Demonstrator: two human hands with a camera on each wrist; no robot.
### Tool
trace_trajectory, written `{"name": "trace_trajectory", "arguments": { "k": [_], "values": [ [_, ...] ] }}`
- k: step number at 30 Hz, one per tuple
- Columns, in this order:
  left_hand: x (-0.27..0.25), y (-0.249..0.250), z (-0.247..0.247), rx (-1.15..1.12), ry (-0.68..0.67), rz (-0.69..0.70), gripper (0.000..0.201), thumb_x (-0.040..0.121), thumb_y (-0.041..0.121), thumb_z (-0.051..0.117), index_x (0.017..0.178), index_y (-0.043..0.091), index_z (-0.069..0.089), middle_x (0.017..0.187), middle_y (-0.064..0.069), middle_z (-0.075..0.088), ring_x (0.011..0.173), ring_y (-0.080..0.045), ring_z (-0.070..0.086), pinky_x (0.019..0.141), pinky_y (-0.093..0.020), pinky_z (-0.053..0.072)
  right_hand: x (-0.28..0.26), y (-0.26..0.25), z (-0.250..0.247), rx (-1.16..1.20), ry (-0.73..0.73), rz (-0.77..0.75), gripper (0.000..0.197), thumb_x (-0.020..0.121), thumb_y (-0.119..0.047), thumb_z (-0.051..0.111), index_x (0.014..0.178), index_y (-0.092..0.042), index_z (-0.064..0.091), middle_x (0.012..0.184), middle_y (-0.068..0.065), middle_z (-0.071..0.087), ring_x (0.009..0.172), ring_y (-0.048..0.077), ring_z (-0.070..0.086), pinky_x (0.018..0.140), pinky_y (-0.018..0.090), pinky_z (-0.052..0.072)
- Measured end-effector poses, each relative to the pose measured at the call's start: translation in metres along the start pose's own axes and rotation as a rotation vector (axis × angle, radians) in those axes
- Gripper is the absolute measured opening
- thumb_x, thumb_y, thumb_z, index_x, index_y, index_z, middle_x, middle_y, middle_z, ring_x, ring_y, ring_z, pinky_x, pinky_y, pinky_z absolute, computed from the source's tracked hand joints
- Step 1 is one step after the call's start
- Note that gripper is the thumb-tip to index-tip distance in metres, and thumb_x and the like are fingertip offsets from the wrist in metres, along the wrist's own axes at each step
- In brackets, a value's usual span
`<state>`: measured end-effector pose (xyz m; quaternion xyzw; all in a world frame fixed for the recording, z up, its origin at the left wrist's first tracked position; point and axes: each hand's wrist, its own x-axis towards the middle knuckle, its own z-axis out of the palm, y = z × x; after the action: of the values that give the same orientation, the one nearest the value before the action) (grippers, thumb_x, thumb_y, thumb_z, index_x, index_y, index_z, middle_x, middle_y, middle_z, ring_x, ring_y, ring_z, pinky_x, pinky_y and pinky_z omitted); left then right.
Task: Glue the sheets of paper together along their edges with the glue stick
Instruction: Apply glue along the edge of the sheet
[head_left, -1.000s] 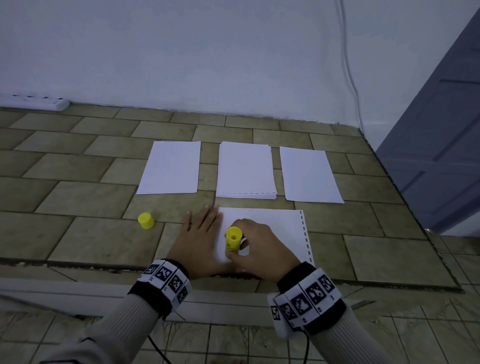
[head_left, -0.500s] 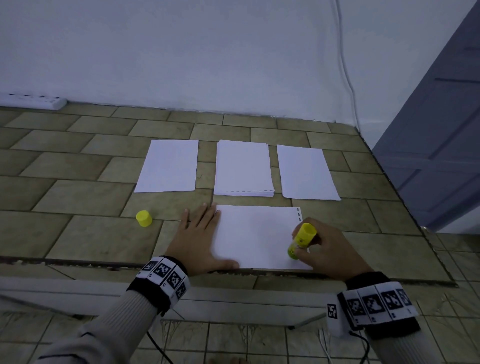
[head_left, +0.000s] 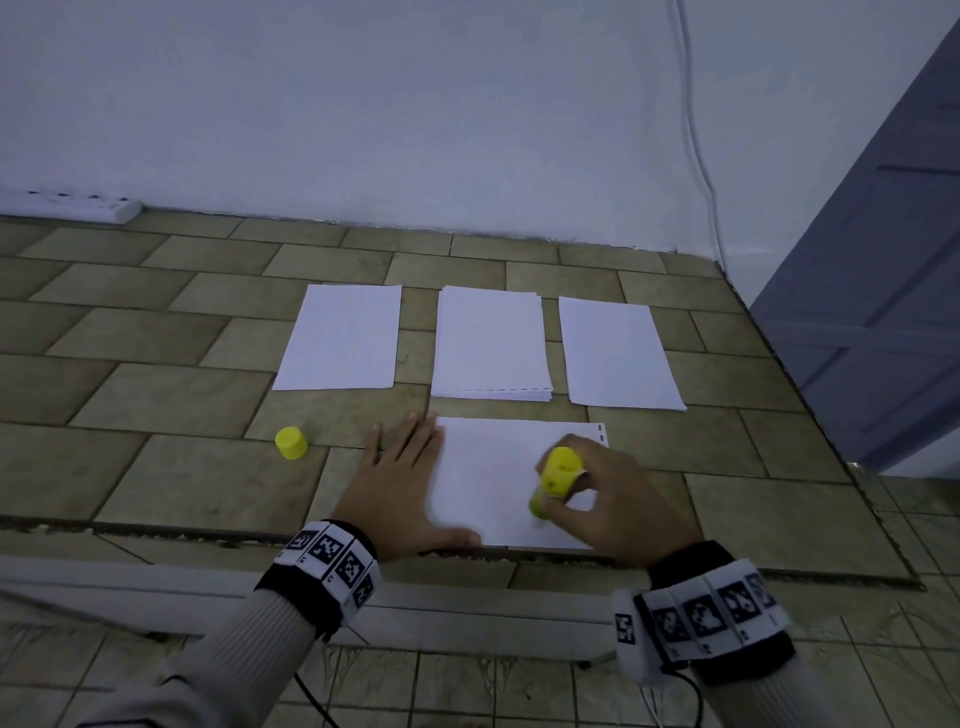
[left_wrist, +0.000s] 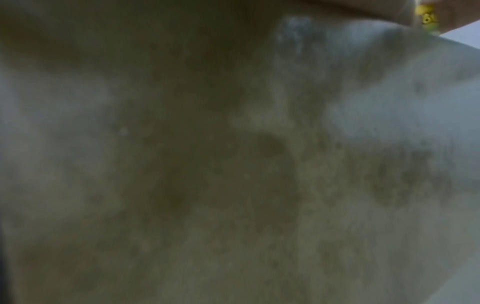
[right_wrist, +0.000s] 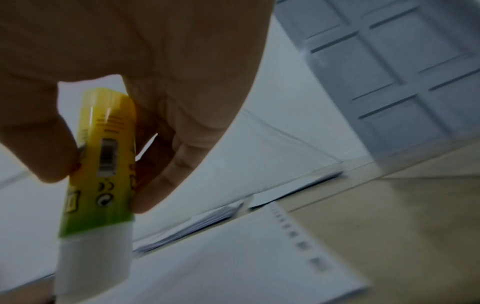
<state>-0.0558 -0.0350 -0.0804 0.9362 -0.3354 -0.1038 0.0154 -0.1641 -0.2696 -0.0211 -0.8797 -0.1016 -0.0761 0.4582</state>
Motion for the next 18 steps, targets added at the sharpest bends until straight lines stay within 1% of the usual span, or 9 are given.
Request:
{"name": "trace_trajectory", "arguments": {
  "k": [4,7,8,9,11,12,13,15,18],
  "values": [
    [0.002,0.001,0.0,0.02,0.011,0.007,0.149,0.043,0.106,0.003,0.155,0.007,-0.005,0.163,-0.004,-0.014,0.148,-0.018,-0.017,0.119,-0.054,-0.007,0.025,-0.017,0.04,0.005,-0.08,0.014,0.02,0.08,-0.016,0.072,0.097,-0.011,0.062,0.095,0.001,0.063,0.087,0.013,0.062,0.076,0.035,0.056],
    [0.002,-0.001,0.002,0.013,0.025,0.025,0.149,0.042,0.104,-0.007,0.155,0.007,-0.001,0.163,-0.004,-0.01,0.149,-0.02,-0.015,0.119,-0.053,-0.009,0.038,-0.027,0.058,-0.022,-0.157,0.019,0.022,0.08,-0.017,0.073,0.095,-0.01,0.059,0.094,0.002,0.064,0.086,0.016,0.062,0.077,0.039,0.055],
    [0.002,-0.002,0.003,-0.005,0.037,0.046,0.146,0.045,0.102,-0.009,0.155,0.006,0.003,0.163,-0.005,-0.006,0.149,-0.021,-0.013,0.119,-0.053,-0.008,0.041,-0.029,0.061,-0.028,-0.178,0.026,0.022,0.079,-0.018,0.074,0.094,-0.012,0.058,0.095,0.001,0.065,0.086,0.017,0.062,0.078,0.039,0.055],
    [0.002,-0.004,0.005,-0.026,0.062,0.075,0.141,0.052,0.1,-0.007,0.155,0.004,0.011,0.163,-0.008,0.002,0.15,-0.023,-0.007,0.118,-0.055,-0.004,0.043,-0.032,0.063,-0.038,-0.196,0.027,0.023,0.079,-0.018,0.075,0.094,-0.013,0.058,0.096,0.002,0.064,0.086,0.018,0.062,0.079,0.038,0.055],
    [0.002,-0.008,0.009,-0.037,0.109,0.121,0.126,0.069,0.093,0.004,0.149,-0.001,0.031,0.158,-0.014,0.026,0.147,-0.029,0.015,0.114,-0.061,0.014,0.046,-0.034,0.067,-0.075,-0.229,0.022,0.025,0.08,-0.019,0.074,0.099,-0.012,0.059,0.1,0.007,0.065,0.089,0.02,0.061,0.081,0.038,0.054],
    [0.003,-0.01,0.012,-0.033,0.126,0.128,0.12,0.074,0.09,0.008,0.145,-0.002,0.038,0.154,-0.016,0.034,0.145,-0.031,0.024,0.111,-0.063,0.022,0.047,-0.035,0.068,-0.097,-0.245,0.022,0.026,0.081,-0.02,0.074,0.101,-0.011,0.06,0.102,0.008,0.065,0.09,0.021,0.061,0.082,0.039,0.053],
    [0.004,-0.011,0.015,-0.027,0.138,0.132,0.118,0.076,0.089,0.01,0.144,-0.002,0.041,0.152,-0.016,0.037,0.144,-0.031,0.027,0.109,-0.065,0.025,0.048,-0.034,0.068,-0.118,-0.258,0.026,0.028,0.081,-0.02,0.074,0.103,-0.01,0.059,0.104,0.009,0.064,0.091,0.022,0.06,0.083,0.039,0.052],
    [0.004,-0.009,0.015,-0.027,0.117,0.13,0.121,0.072,0.093,0.01,0.146,0.002,0.039,0.156,-0.014,0.032,0.147,-0.028,0.017,0.113,-0.064,0.018,0.052,-0.032,0.067,-0.141,-0.279,0.034,0.033,0.081,-0.022,0.074,0.108,-0.011,0.059,0.107,0.008,0.064,0.094,0.022,0.06,0.084,0.04,0.052],
    [0.003,-0.005,0.009,-0.015,0.084,0.093,0.132,0.056,0.103,0.01,0.155,0.017,0.022,0.163,-0.006,0.007,0.15,-0.022,-0.006,0.118,-0.059,-0.001,0.063,-0.029,0.063,-0.141,-0.275,-0.005,0.037,0.08,-0.017,0.073,0.113,-0.012,0.059,0.109,0.007,0.065,0.094,0.021,0.061,0.083,0.038,0.053]
  ]
}}
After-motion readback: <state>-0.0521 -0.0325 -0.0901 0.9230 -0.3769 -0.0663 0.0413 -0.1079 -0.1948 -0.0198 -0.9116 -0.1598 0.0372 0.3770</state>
